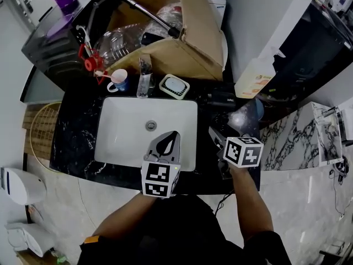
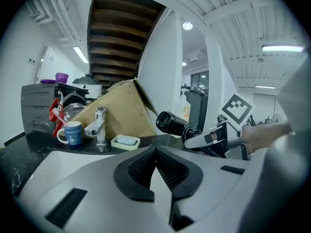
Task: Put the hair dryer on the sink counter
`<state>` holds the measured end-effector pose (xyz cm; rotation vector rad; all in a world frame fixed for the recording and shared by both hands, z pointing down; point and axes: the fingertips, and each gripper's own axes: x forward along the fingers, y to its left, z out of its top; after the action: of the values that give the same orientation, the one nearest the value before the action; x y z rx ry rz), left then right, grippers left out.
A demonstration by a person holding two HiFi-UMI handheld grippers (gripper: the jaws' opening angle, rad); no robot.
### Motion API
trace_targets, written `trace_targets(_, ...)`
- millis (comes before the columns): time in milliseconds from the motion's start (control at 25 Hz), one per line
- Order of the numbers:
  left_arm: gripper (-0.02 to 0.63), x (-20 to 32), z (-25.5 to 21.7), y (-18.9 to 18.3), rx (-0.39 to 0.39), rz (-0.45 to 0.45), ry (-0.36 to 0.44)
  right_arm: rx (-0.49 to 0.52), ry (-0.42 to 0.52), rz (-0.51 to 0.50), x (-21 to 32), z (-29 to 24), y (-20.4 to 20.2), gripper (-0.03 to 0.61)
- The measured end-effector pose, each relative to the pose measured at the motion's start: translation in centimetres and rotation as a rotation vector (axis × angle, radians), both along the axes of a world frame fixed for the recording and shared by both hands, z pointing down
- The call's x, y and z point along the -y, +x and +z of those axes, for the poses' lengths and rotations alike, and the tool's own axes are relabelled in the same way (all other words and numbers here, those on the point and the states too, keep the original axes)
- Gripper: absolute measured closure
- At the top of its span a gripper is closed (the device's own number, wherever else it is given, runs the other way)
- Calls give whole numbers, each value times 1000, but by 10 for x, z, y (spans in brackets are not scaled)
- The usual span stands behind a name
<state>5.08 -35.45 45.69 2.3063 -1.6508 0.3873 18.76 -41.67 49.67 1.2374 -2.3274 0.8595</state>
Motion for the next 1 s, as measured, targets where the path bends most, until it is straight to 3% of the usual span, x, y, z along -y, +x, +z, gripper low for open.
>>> trace_targets(560, 604, 29, 22, -1, 7, -45, -58, -140, -145, -17, 38, 50, 1, 331)
trace_targets(1000, 604, 29, 35, 1, -13, -33, -91, -225, -195, -2, 47, 65, 5, 330)
